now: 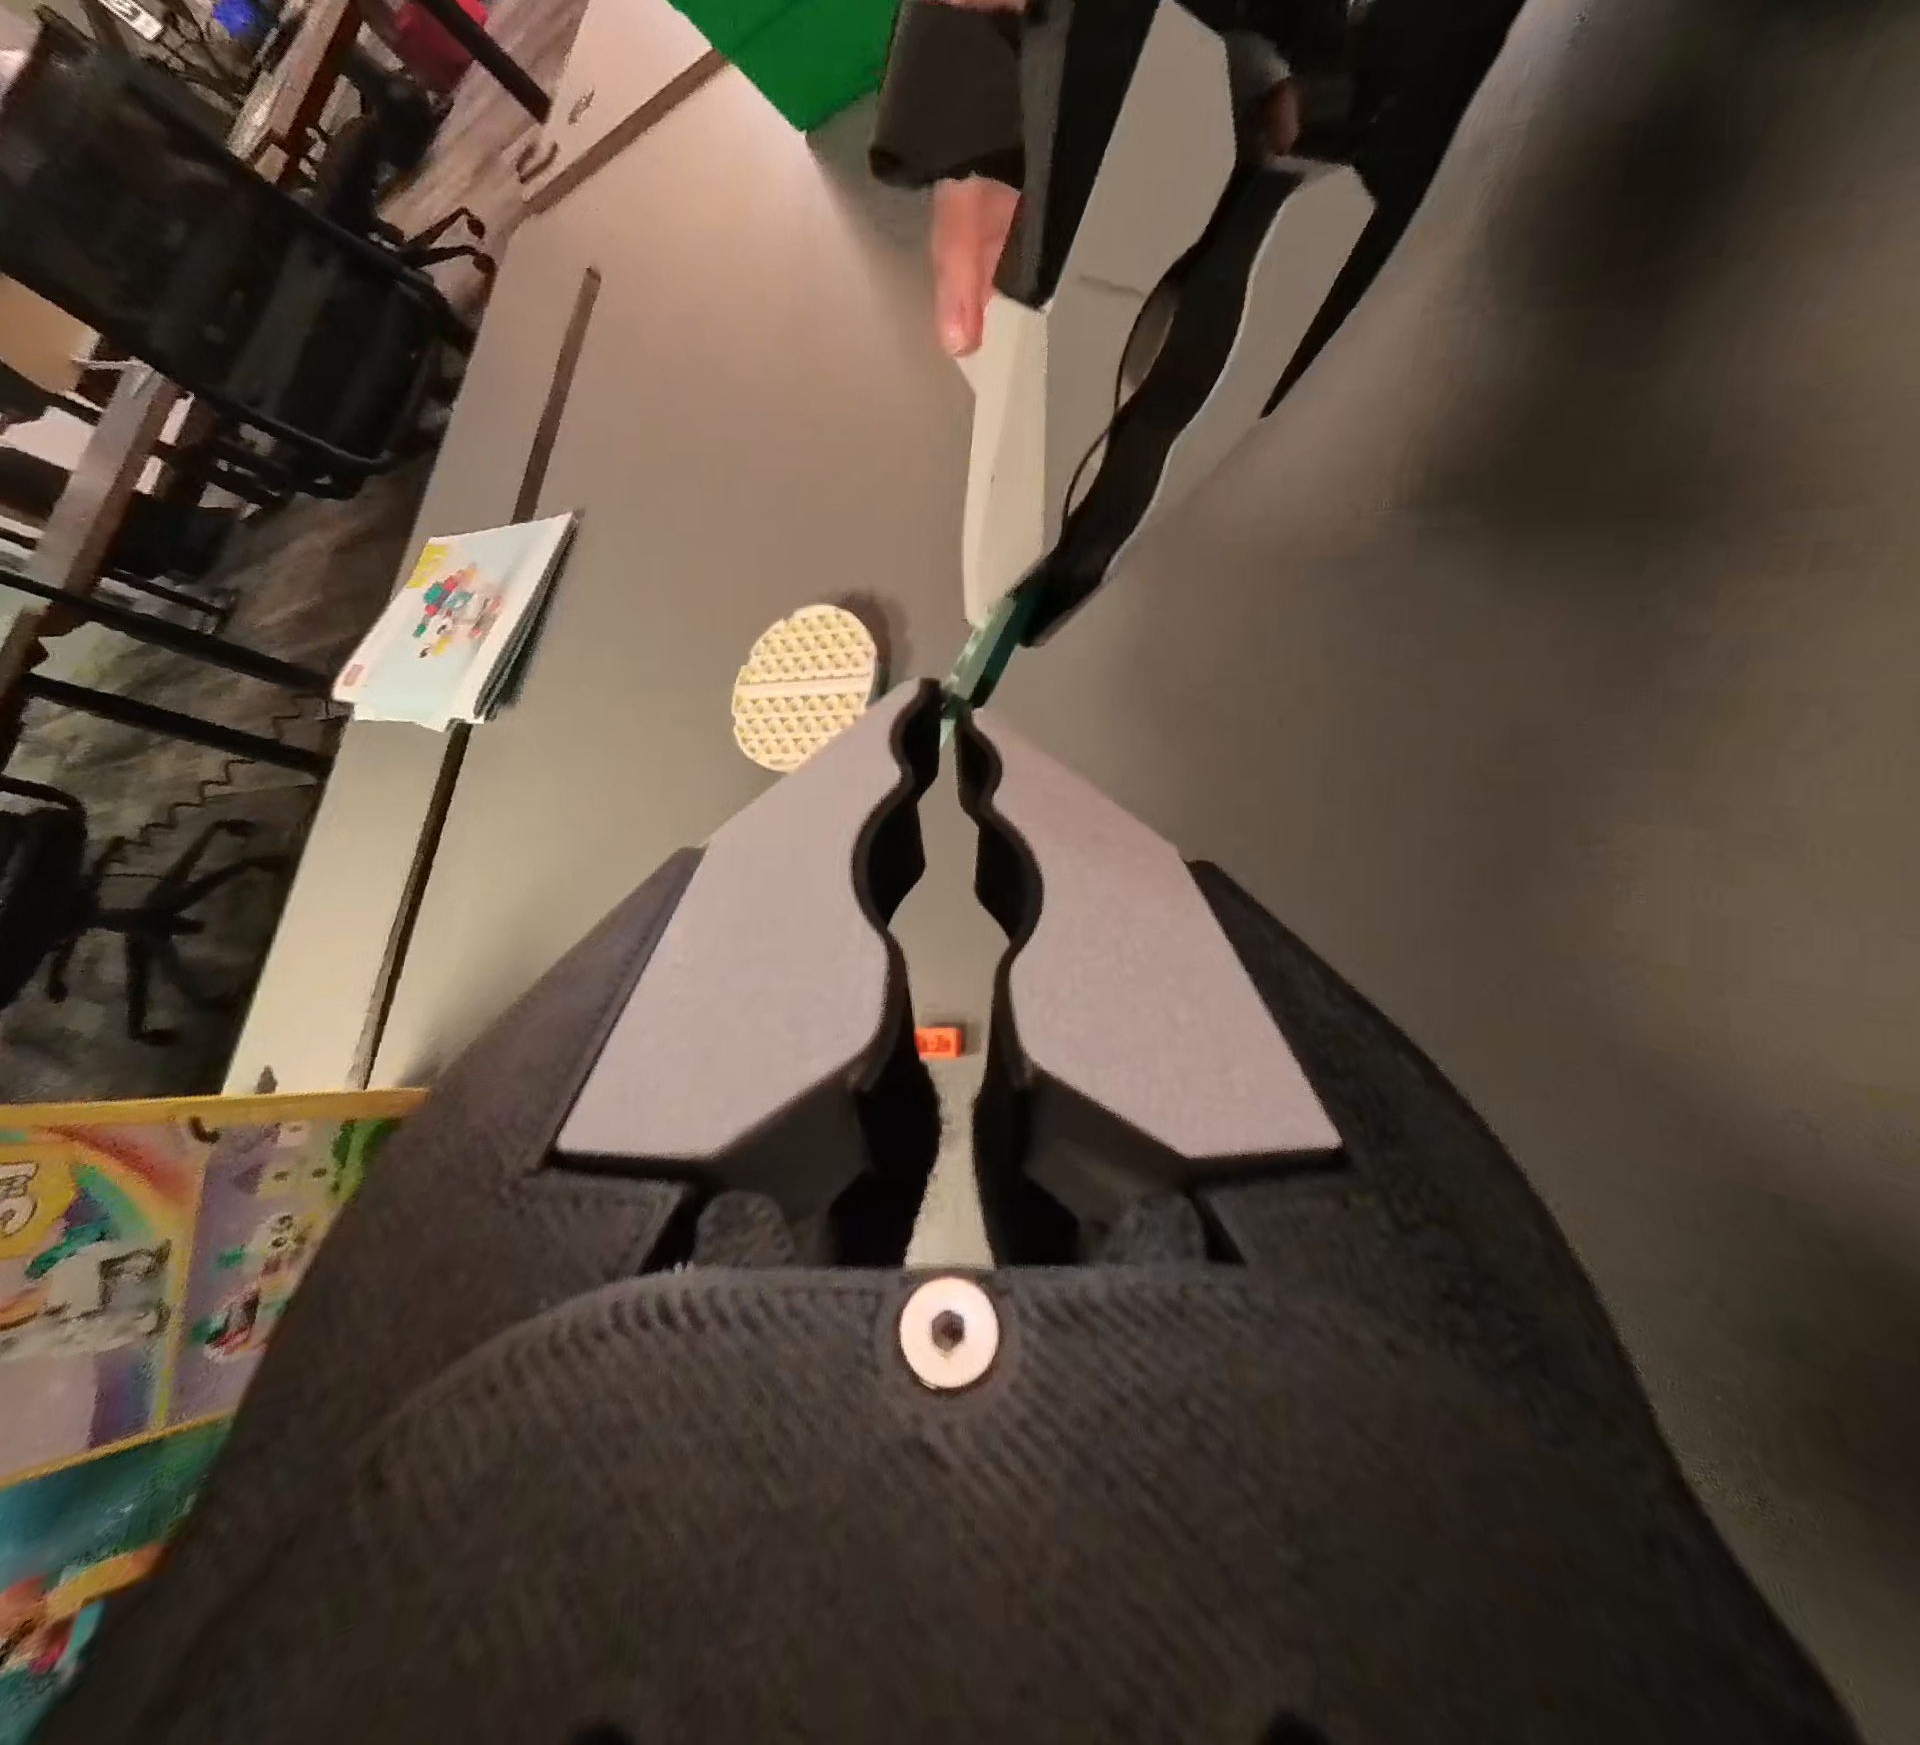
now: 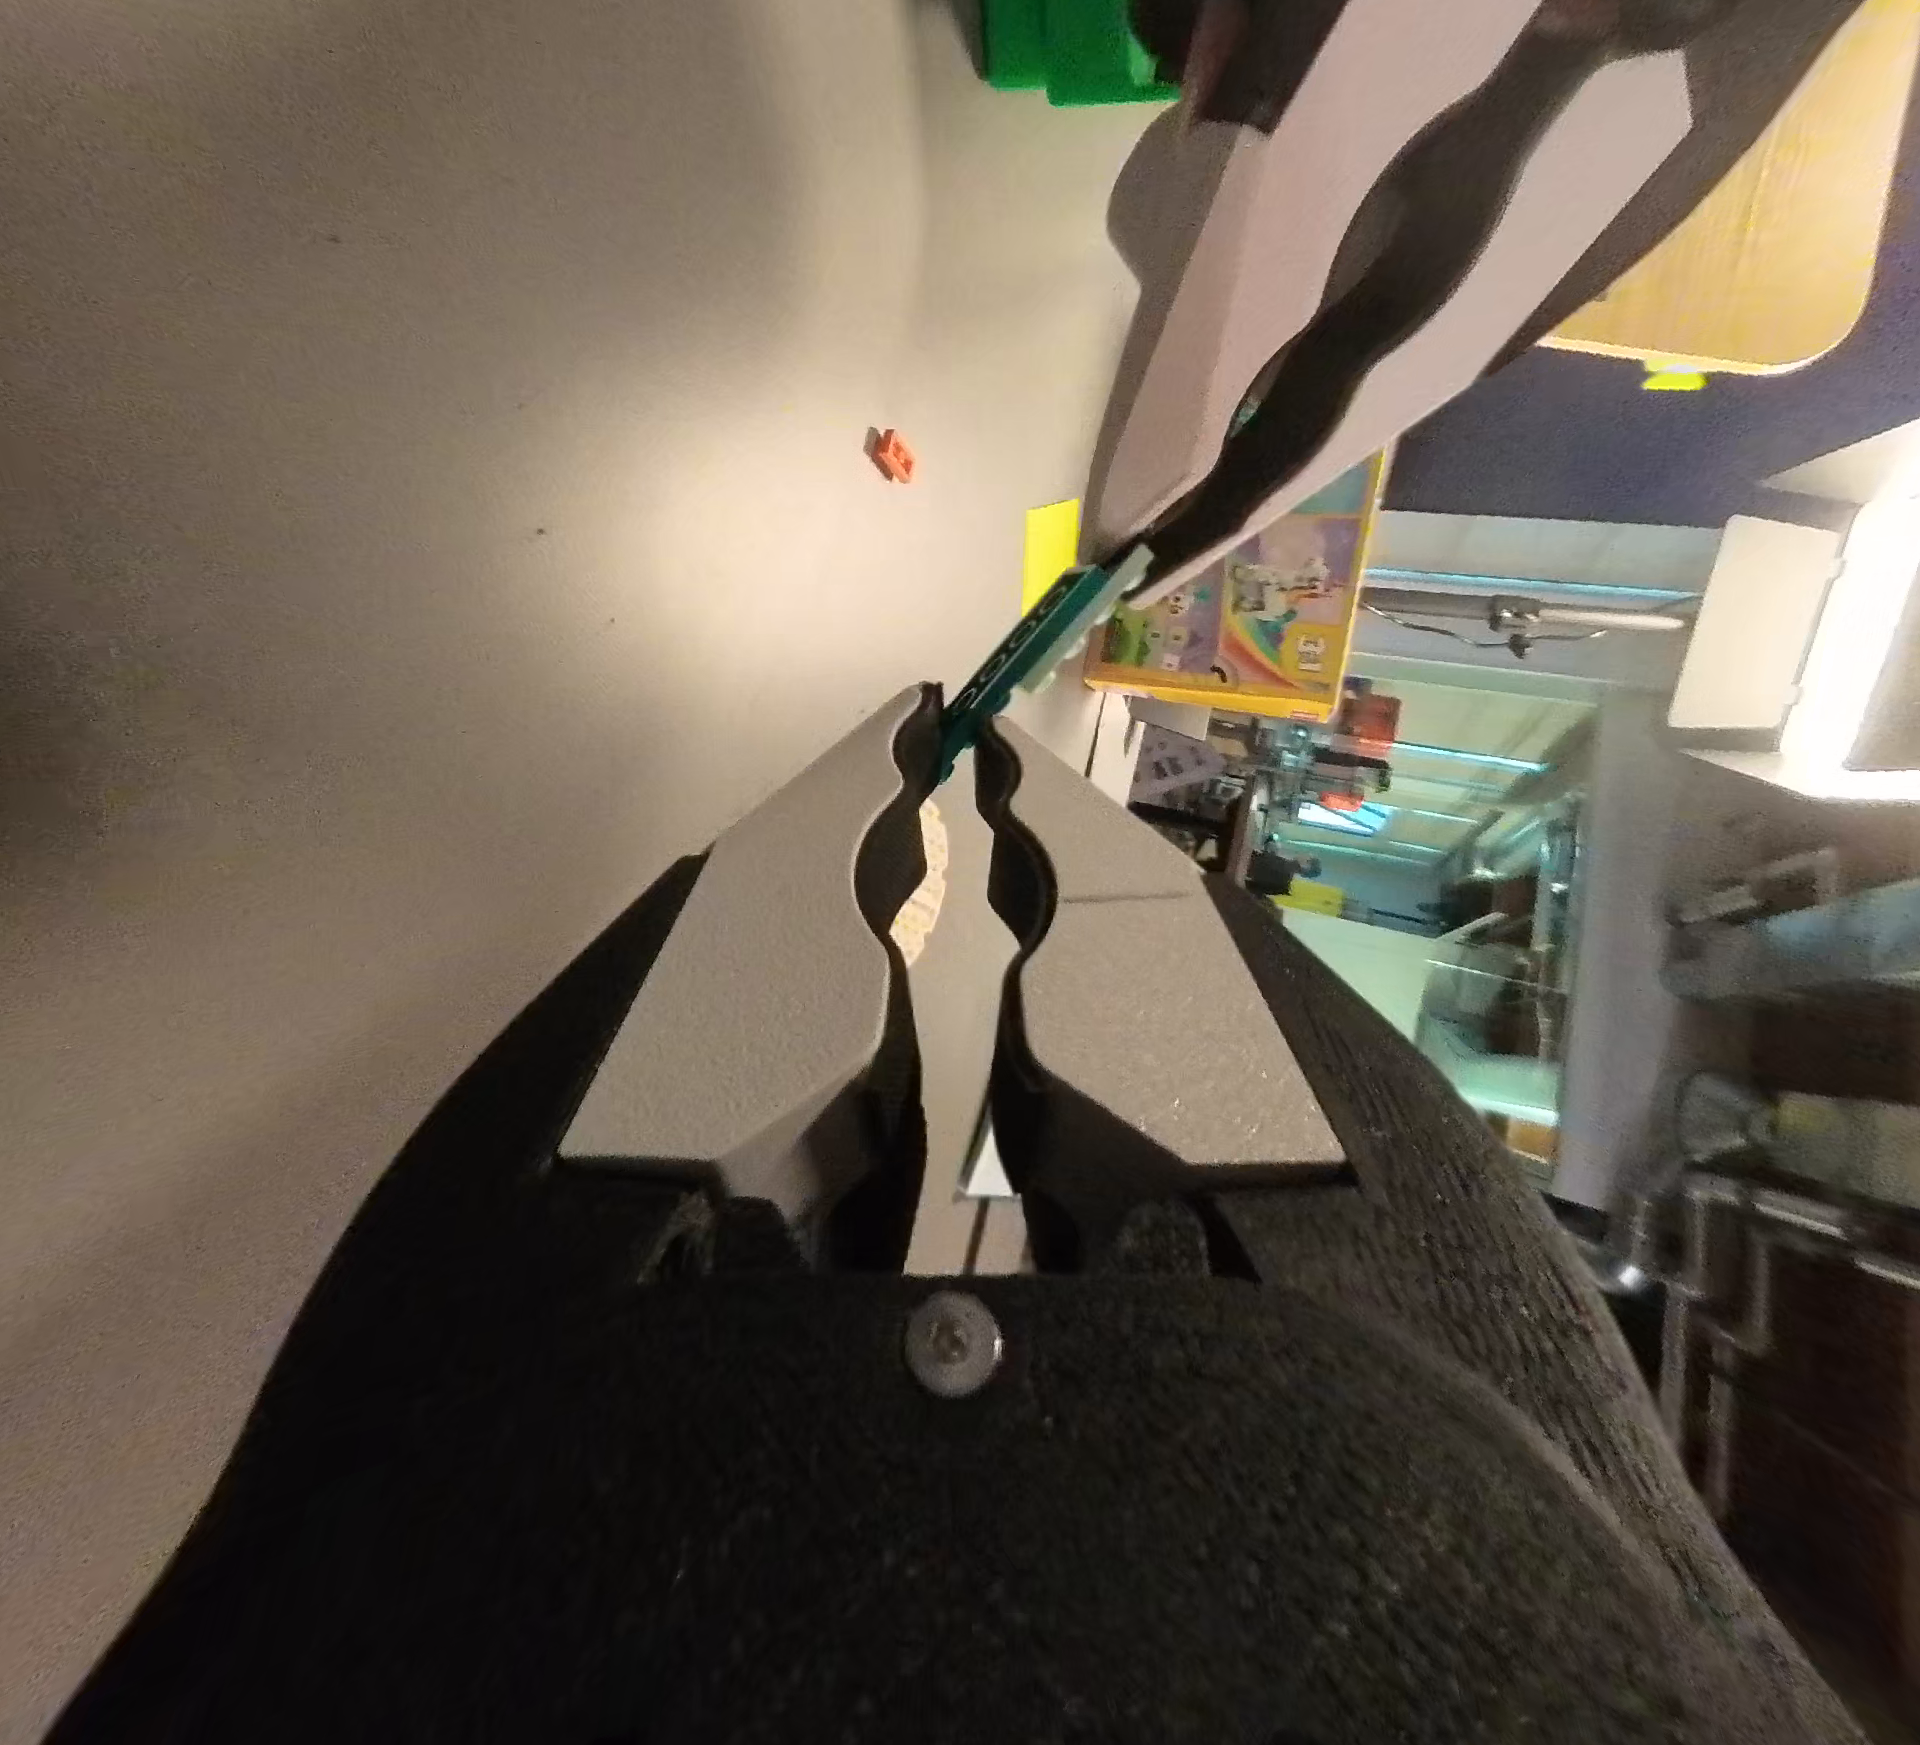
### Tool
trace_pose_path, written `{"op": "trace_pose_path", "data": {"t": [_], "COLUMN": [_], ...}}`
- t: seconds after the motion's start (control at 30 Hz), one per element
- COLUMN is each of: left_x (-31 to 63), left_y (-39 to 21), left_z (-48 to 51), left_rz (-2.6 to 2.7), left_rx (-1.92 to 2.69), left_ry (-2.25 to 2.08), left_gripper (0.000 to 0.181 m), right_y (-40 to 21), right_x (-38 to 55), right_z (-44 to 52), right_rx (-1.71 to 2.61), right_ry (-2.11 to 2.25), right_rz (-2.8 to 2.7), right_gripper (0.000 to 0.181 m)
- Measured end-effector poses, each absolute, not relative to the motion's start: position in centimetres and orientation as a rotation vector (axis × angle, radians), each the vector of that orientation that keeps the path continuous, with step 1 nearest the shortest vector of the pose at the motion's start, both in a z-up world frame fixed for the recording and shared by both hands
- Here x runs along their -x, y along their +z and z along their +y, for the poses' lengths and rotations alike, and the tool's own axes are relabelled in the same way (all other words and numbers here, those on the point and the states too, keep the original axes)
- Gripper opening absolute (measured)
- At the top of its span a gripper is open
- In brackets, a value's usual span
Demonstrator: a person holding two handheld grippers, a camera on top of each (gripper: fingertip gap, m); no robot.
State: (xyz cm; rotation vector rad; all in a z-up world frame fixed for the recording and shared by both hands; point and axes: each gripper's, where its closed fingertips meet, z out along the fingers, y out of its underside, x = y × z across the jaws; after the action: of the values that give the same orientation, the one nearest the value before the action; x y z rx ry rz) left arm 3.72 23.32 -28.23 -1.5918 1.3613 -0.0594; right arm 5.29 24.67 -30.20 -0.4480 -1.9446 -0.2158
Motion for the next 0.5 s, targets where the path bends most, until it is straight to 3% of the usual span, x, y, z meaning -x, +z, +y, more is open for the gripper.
{"op": "trace_pose_path", "data": {"t": [0.13,0.27,0.33,0.37,0.5], "left_x": [-4.3,-4.6,-4.4,-4.6,-5.1], "left_y": [-28.5,-28.0,-28.5,-28.5,-29.3], "left_z": [23.2,24.3,25.8,26.2,27.1], "left_rz": [1.355,1.164,0.963,0.861,0.562], "left_rx": [1.607,1.719,1.882,1.928,2.047], "left_ry": [-0.153,-0.335,-0.495,-0.621,-1.039], "left_gripper": [0.001,0.001,0.001,0.002,0.002], "right_y": [-30.4,-29.1,-27.8,-27.1,-28.2], "right_x": [-5.9,-6.3,-6.3,-6.2,-5.6], "right_z": [24.4,26.4,28.4,28.7,27.7], "right_rx": [0.419,0.741,0.821,0.797,0.591], "right_ry": [-0.222,0.070,0.008,-0.038,-0.270], "right_rz": [-1.987,-1.906,-1.784,-1.731,-1.763], "right_gripper": [0.003,0.007,0.046,0.056,0.034]}}
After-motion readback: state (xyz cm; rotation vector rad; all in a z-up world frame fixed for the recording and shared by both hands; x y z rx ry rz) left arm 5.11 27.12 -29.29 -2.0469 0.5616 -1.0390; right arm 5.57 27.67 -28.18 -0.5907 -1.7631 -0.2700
